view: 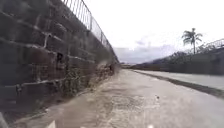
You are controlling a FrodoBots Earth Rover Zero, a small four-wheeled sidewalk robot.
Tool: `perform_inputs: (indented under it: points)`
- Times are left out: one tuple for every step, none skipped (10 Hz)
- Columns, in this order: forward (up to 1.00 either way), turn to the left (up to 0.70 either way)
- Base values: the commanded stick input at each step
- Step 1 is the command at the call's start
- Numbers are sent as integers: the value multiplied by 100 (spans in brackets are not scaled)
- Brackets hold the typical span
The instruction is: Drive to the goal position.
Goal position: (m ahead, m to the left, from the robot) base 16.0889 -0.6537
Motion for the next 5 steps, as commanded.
perform_inputs:
  points:
    - [100, 0]
    - [100, 0]
    - [100, 0]
    - [100, 0]
    - [100, 0]
